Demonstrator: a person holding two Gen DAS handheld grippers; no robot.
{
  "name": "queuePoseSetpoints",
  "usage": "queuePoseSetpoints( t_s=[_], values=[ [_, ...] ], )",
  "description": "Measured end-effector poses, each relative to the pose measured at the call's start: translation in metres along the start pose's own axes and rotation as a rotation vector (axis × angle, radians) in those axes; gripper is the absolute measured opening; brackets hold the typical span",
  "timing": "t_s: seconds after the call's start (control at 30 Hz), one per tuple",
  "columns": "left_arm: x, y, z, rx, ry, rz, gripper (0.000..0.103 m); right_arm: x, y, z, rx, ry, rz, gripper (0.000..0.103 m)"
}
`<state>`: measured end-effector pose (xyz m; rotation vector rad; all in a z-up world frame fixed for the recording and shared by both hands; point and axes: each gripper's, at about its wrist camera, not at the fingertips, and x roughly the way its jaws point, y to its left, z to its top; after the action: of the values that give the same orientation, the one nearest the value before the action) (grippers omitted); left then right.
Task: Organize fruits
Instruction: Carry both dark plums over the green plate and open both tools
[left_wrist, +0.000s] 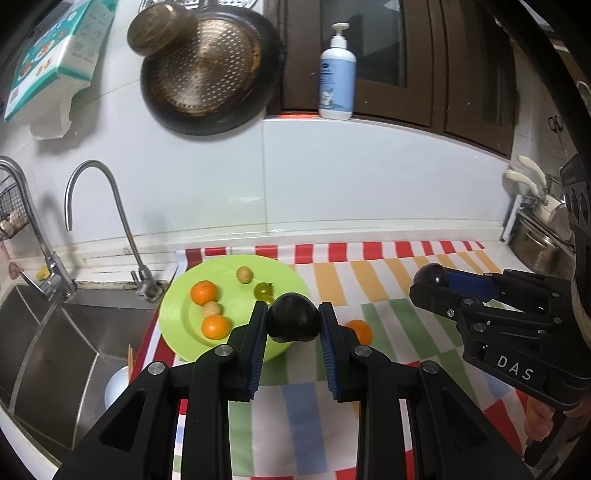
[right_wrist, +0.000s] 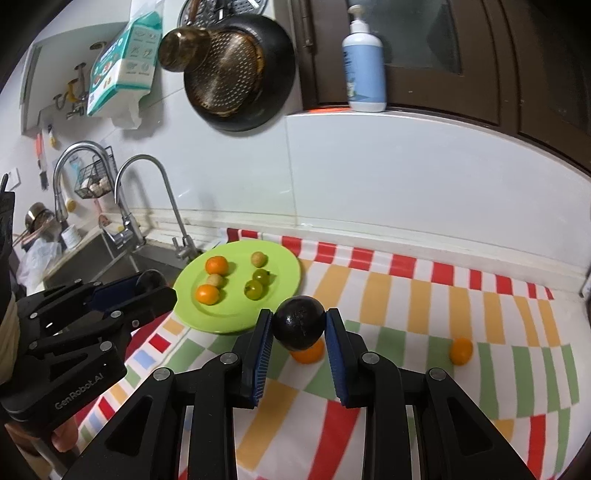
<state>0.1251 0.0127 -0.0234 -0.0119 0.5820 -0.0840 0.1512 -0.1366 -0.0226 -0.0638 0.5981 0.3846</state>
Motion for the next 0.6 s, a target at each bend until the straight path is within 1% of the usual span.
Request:
queuePoseSetpoints(
  t_s=[0.4, 0.6],
  values=[
    [0.026, 0.031, 0.004, -0.015, 0.016, 0.055, 0.027, 0.044, 0.018, 0.016, -0.033, 0.046, 0.063, 0.03],
    [0.047, 0.047, 0.004, 0.007, 0.017, 0.065, 0.027, 0.075, 0.024, 0.024, -0.042, 0.085, 0.095, 0.03]
  ],
)
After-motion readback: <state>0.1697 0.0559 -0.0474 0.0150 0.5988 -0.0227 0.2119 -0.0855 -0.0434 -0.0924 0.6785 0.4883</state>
